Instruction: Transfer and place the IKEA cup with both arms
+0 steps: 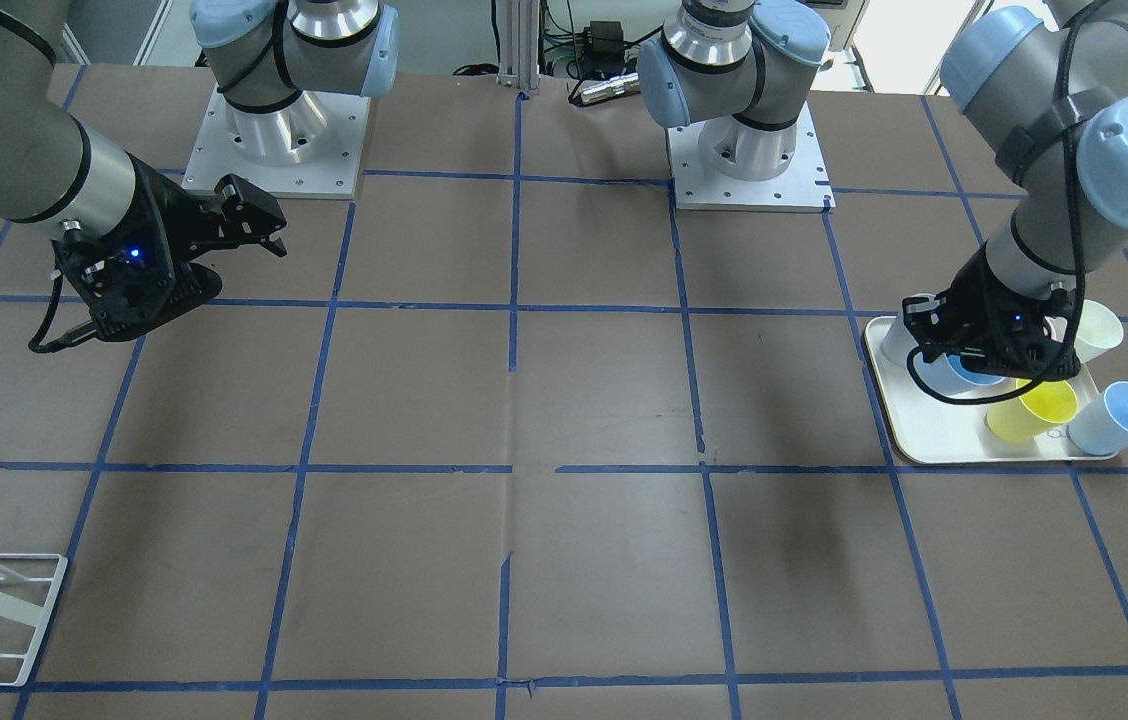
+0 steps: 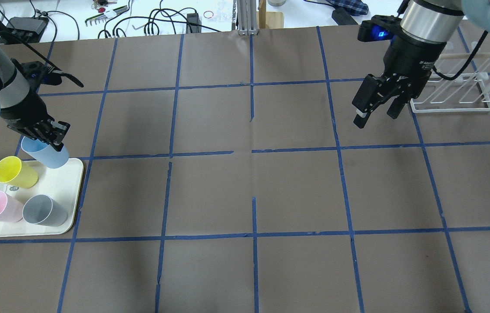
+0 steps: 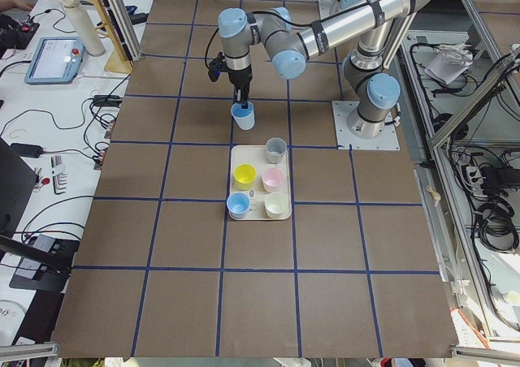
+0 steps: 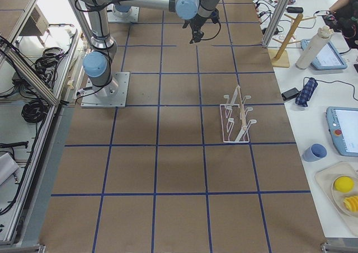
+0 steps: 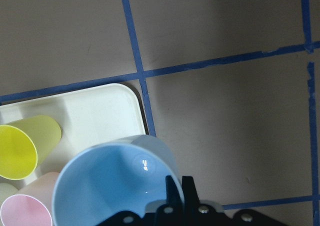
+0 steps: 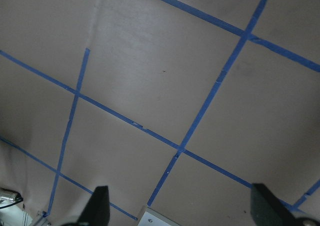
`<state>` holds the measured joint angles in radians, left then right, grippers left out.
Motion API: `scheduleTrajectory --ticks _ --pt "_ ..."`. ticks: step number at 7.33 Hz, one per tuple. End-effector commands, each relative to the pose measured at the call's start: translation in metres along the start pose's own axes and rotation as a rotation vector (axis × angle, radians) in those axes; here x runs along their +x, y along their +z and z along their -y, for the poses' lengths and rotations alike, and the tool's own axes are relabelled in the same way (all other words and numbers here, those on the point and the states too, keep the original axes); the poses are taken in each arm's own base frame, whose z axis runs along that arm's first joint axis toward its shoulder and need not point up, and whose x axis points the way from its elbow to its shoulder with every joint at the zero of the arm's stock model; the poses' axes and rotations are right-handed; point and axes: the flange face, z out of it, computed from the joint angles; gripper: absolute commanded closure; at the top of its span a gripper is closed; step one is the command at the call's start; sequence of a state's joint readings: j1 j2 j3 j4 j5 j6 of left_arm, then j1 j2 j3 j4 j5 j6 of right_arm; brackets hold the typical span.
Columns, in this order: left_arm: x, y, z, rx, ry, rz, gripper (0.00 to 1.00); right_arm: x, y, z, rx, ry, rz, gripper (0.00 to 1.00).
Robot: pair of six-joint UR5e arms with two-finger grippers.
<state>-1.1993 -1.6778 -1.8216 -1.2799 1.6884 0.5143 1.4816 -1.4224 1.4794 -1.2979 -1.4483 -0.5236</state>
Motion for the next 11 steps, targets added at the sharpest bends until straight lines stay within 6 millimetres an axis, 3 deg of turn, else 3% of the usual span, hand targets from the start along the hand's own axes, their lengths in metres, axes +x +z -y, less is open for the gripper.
scheduleTrajectory --ticks 1,3,4,7,11 --pt "-0.036 0.036 0.007 0.0 -0.023 -0.006 1.0 -0.015 -0.007 0.004 0.033 0.108 -0.132 0.0" --pt "-0.037 0.062 0.01 -0.035 -0.012 -0.031 1.0 -0.054 -0.004 0.014 0.072 0.182 -0.196 0.0" --pt "-0.042 0.065 0.016 -0.008 -0.004 -0.008 1.0 -0.069 -0.007 0.02 0.114 0.209 -0.279 0.0" --pt "-0.049 0.088 0.022 -0.029 -0.01 -0.024 1.0 -0.074 -0.024 0.031 0.287 0.318 -0.303 0.0" --pt "-0.055 0.108 0.02 -0.062 -0.025 -0.048 1.0 -0.08 -0.028 0.031 0.348 0.394 -0.235 0.0"
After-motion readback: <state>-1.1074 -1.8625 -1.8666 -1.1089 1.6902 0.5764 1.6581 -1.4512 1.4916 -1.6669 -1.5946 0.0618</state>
